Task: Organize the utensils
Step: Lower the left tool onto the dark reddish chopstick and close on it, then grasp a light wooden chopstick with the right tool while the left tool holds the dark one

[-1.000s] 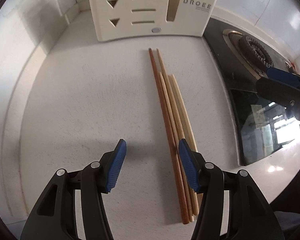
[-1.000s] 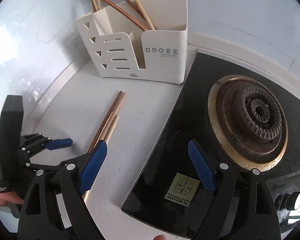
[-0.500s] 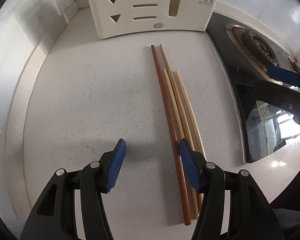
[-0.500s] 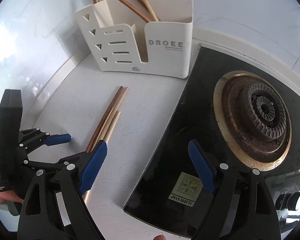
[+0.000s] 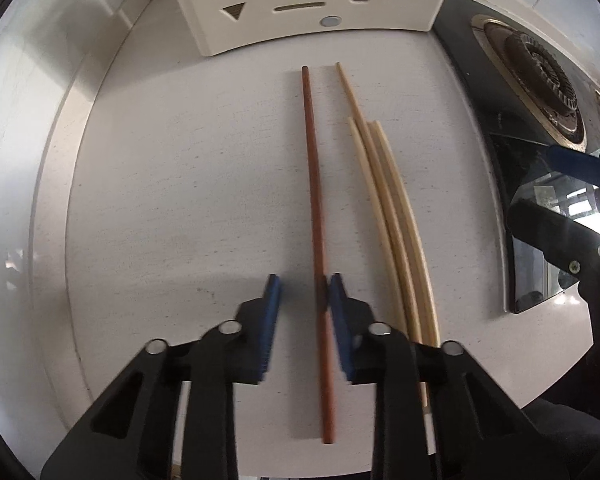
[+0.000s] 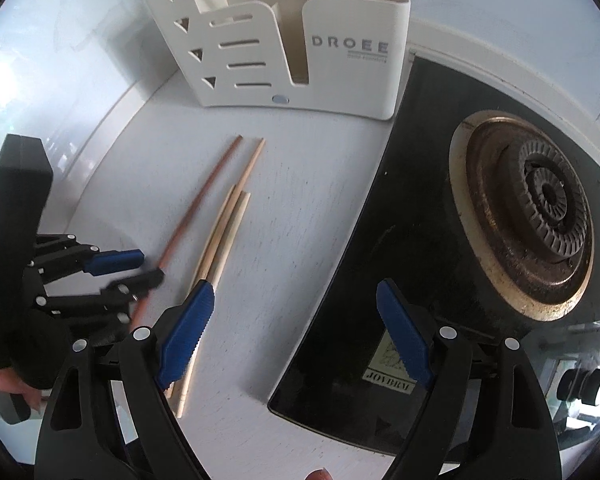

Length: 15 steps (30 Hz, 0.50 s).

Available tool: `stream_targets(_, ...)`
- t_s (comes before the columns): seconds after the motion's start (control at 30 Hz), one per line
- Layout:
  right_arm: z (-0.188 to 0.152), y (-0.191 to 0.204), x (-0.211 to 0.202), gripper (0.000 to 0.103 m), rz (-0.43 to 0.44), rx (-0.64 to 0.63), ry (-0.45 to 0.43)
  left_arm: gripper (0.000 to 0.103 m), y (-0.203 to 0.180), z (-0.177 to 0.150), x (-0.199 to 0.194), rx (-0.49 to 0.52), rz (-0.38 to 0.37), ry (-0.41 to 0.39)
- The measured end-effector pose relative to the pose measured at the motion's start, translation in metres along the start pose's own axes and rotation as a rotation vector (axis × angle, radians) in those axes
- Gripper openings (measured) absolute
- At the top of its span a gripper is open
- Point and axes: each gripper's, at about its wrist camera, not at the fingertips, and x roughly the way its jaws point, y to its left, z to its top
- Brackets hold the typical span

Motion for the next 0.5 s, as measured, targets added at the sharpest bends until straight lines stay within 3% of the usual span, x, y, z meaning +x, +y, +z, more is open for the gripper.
stream_targets(0.07, 0.002, 0.004, 0.003, 0.083, 0.000, 0.002, 0.030, 0.007, 0.004, 0.001, 0.001, 0.002, 0.008, 0.016)
stream_targets(0.5, 0.022, 0.025, 0.031, 0.083, -0.016, 0.033, 0.233, 0.006, 0.010, 0.011, 0.005, 0.068, -0.038, 0.089)
